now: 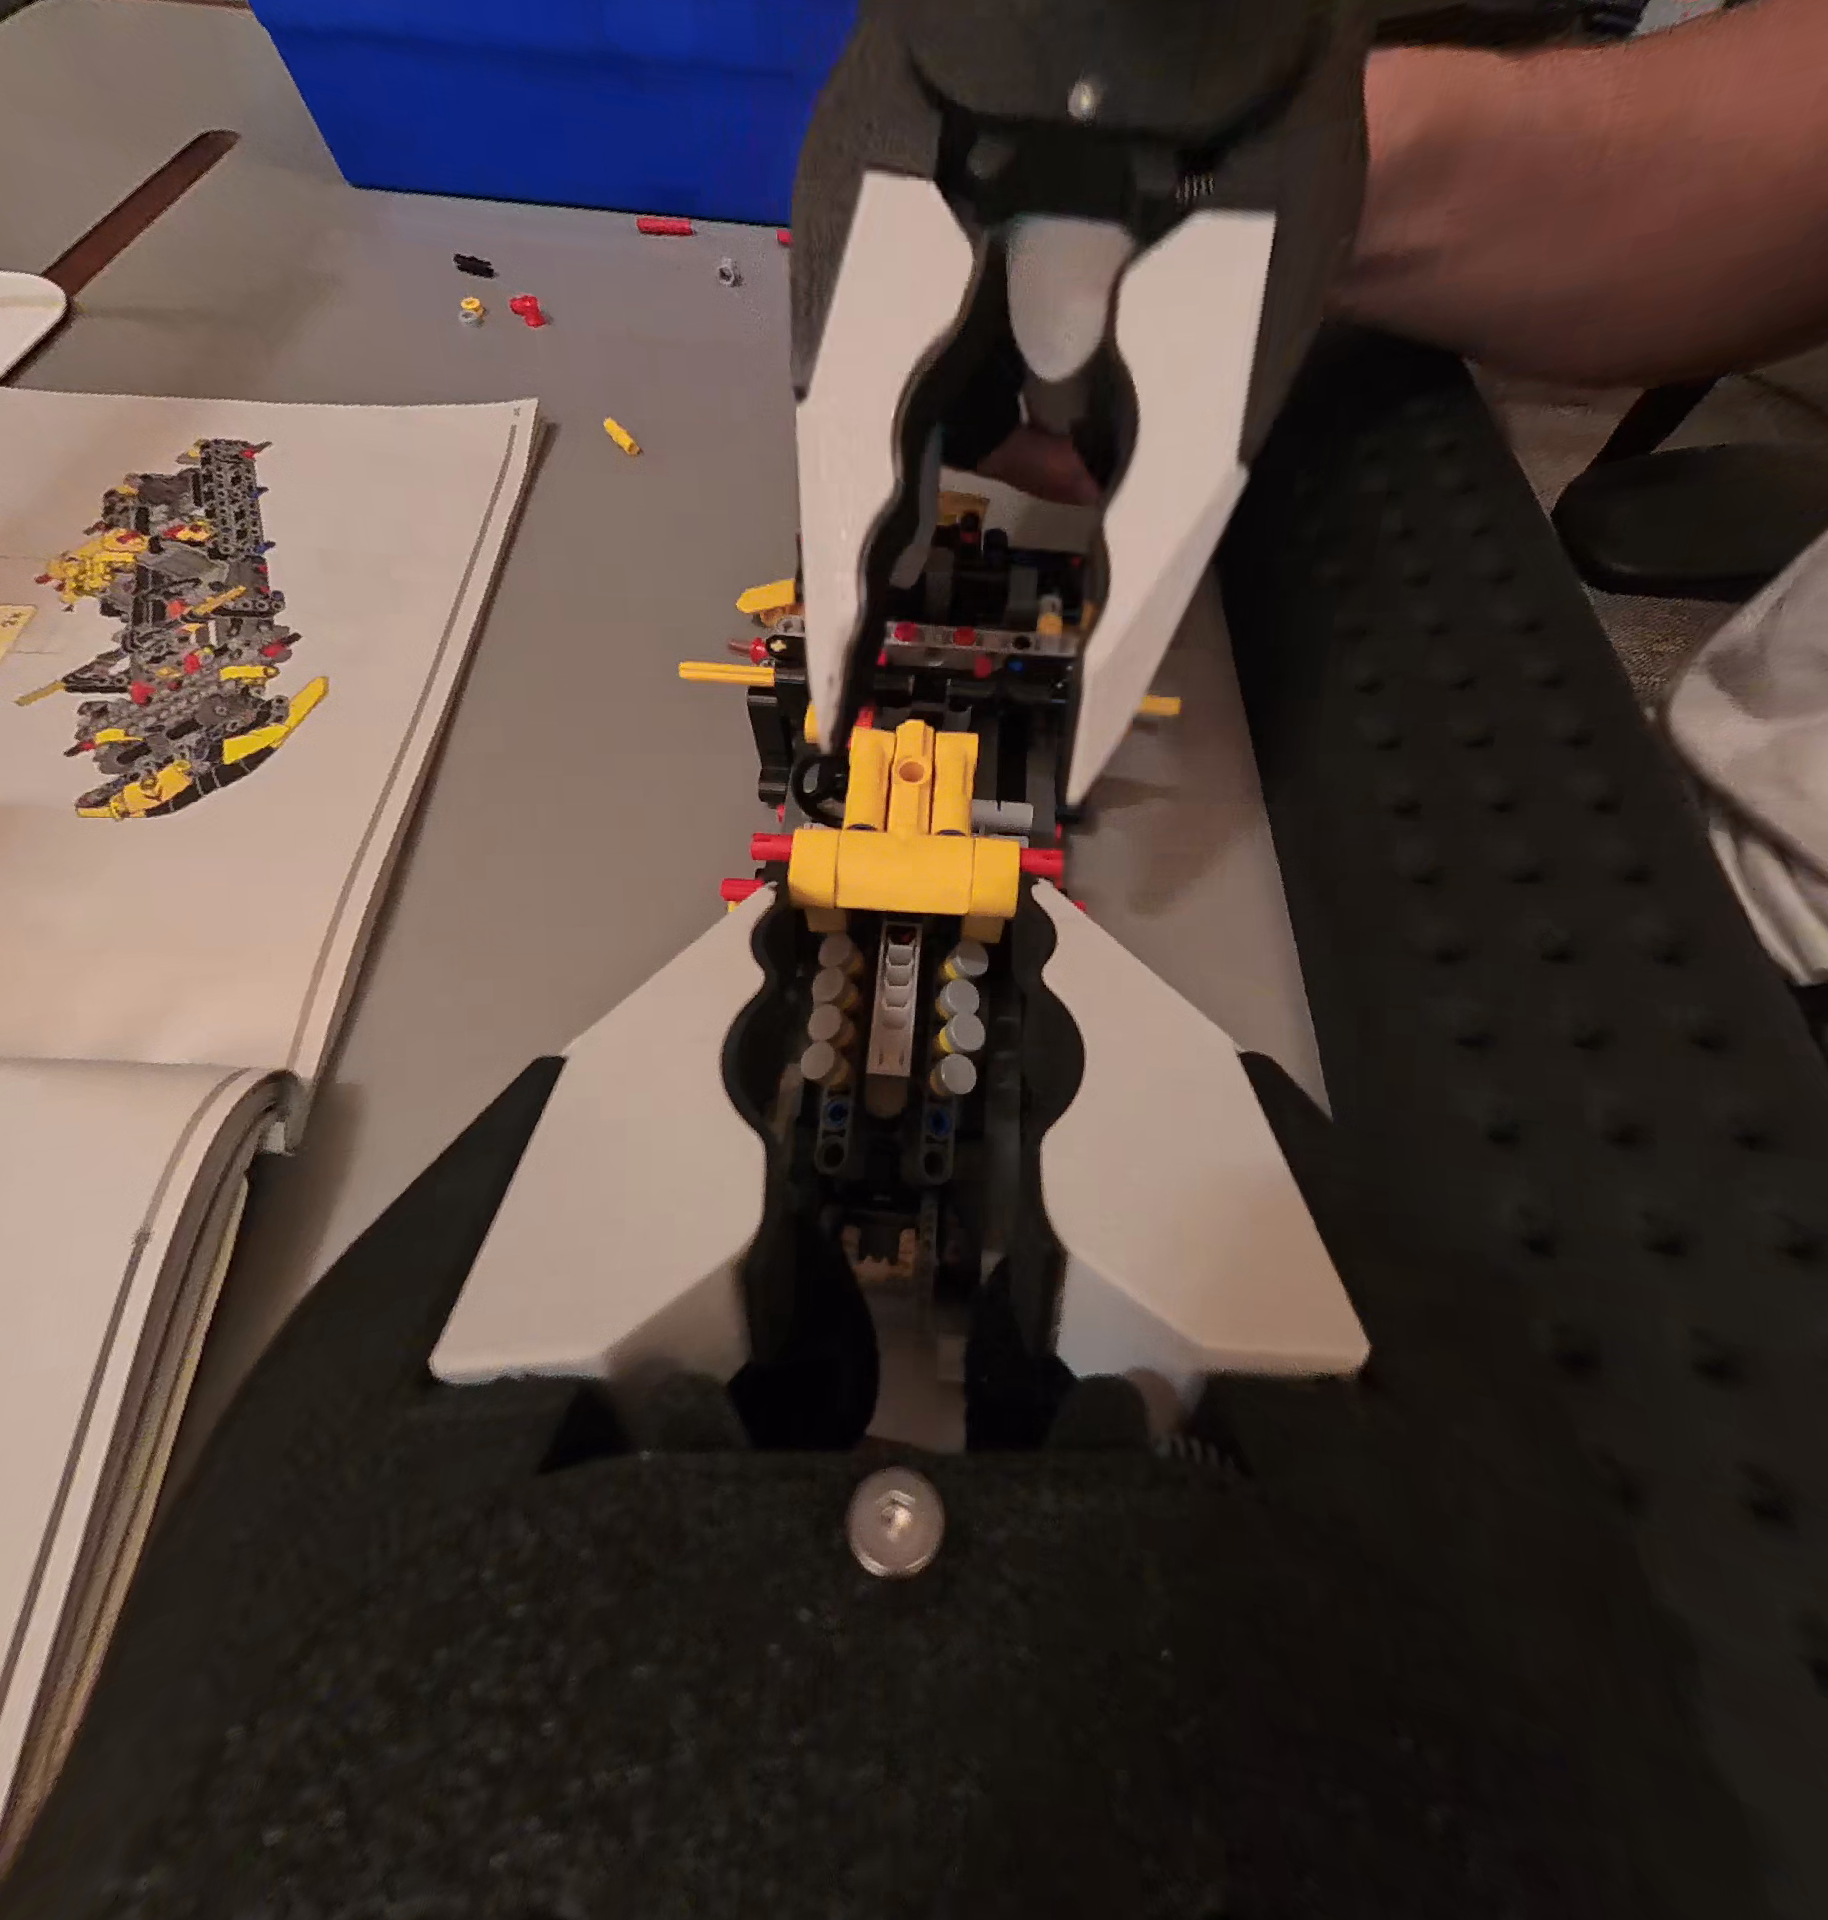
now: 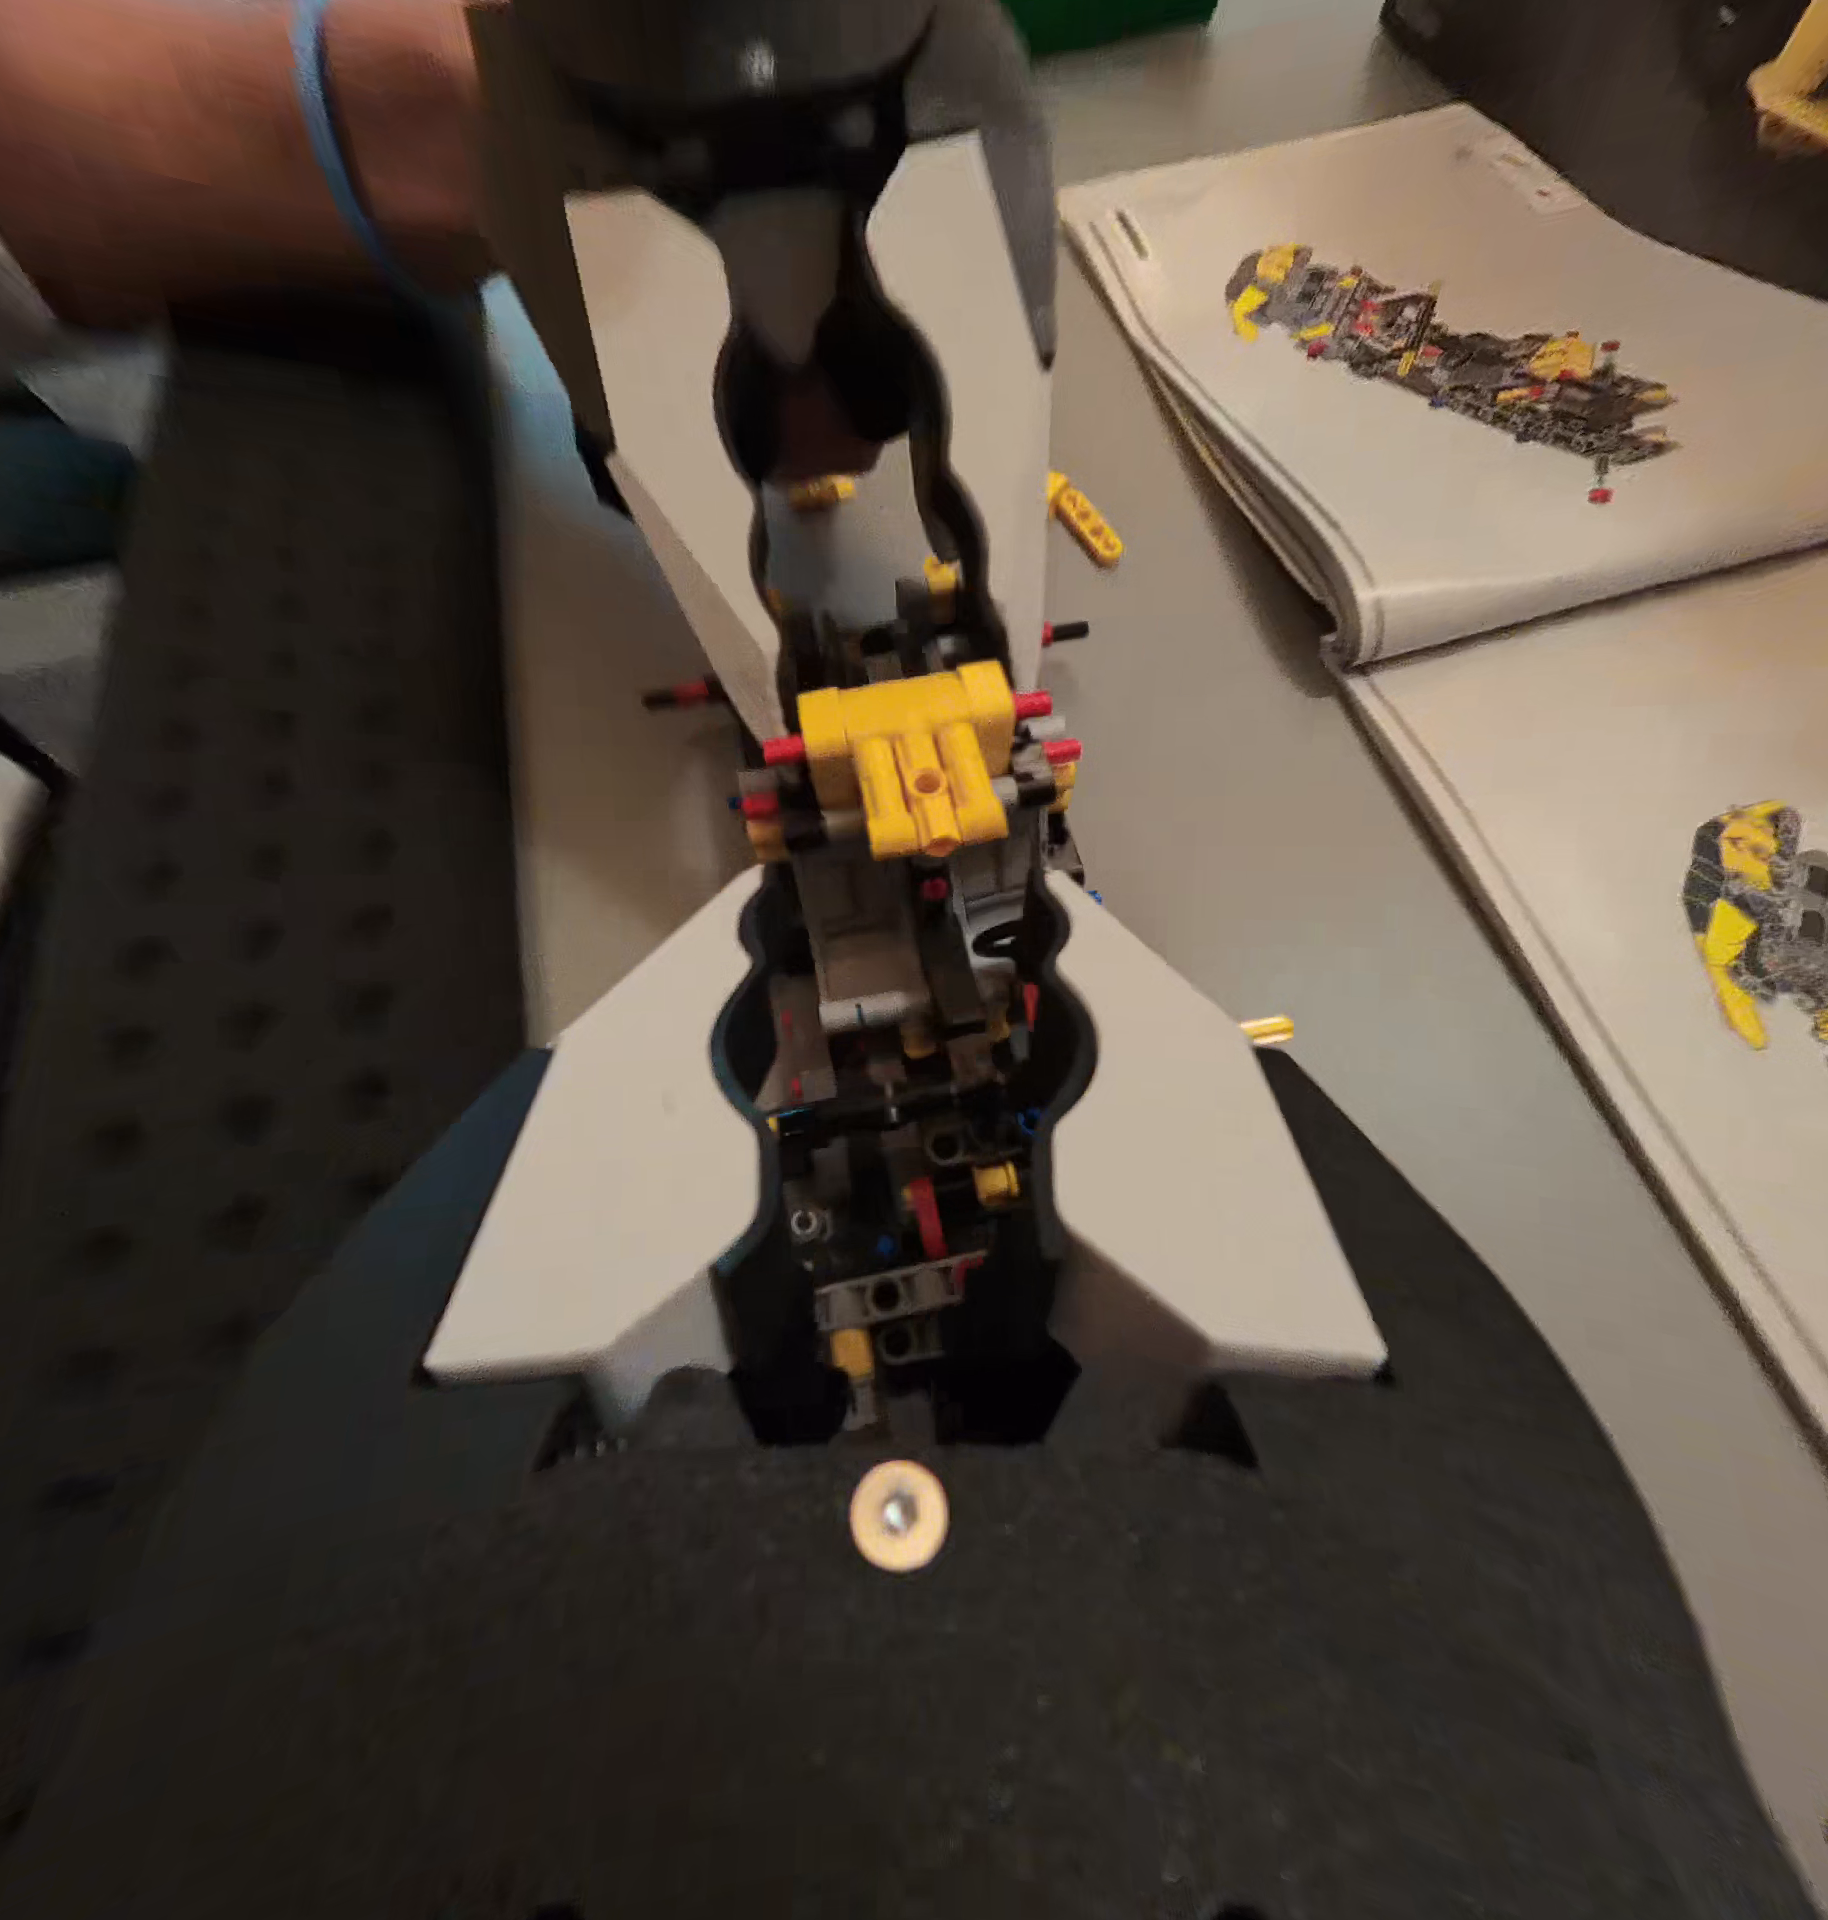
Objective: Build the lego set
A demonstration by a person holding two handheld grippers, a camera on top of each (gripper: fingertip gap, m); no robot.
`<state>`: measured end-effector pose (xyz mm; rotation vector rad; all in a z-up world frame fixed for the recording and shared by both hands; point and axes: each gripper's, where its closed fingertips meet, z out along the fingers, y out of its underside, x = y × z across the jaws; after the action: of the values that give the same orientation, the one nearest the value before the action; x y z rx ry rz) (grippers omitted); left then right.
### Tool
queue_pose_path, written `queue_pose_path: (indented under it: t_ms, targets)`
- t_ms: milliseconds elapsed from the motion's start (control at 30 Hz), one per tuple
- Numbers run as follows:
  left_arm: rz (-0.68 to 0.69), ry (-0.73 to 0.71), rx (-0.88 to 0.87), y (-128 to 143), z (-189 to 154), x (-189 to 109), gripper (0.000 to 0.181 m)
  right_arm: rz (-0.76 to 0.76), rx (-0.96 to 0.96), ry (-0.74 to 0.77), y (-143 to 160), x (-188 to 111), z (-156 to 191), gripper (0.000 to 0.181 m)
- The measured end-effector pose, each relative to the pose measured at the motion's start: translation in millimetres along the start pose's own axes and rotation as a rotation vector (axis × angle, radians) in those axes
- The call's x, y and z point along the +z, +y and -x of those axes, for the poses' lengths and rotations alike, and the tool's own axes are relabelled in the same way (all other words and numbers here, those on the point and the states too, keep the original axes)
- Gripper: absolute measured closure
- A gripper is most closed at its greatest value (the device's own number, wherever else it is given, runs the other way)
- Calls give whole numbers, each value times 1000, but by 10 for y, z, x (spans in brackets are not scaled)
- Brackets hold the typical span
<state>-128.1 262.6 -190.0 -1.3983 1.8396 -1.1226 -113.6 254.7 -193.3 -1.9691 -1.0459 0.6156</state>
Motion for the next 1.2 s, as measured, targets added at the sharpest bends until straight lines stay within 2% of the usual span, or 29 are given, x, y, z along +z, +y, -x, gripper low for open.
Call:
queue_pose_path:
  t_ms: [167, 267, 367, 700, 867, 933, 1033, 1133, 1200]
  targets:
    - [-24, 10, 3, -1, 3, -3, 139, -55, -34, 28, -62, 11, -49, 138]
    - [-22, 5, 15, -3, -1, -1, 139, -106, -46, -12, -177, -45, -25, 146]
    - [-23, -2, 24, -10, 1, 7, 139, -16, -104, 11, -95, -31, -65, 157]
    - [-44, -26, 19, -40, 58, 52, 139, 22, -130, 39, -65, -24, -142, 158]
    - [-34, -47, 5, -37, 99, 46, 139, -28, -86, 38, -70, -55, -184, 156]
    - [-27, -70, 5, -25, 132, 6, 132, -91, -41, 48, -126, -176, -250, 147]
    - [-53, -86, -22, -62, 173, -112, 128, -232, 89, 131, -182, -492, -546, 153]
    - [-156, -156, -102, -188, 278, -296, 128, -287, 251, 321, 61, -861, -1036, 154]
    - [-227, -281, -176, -228, 465, -463, 128, -267, 326, 481, 338, -1106, -1330, 155]
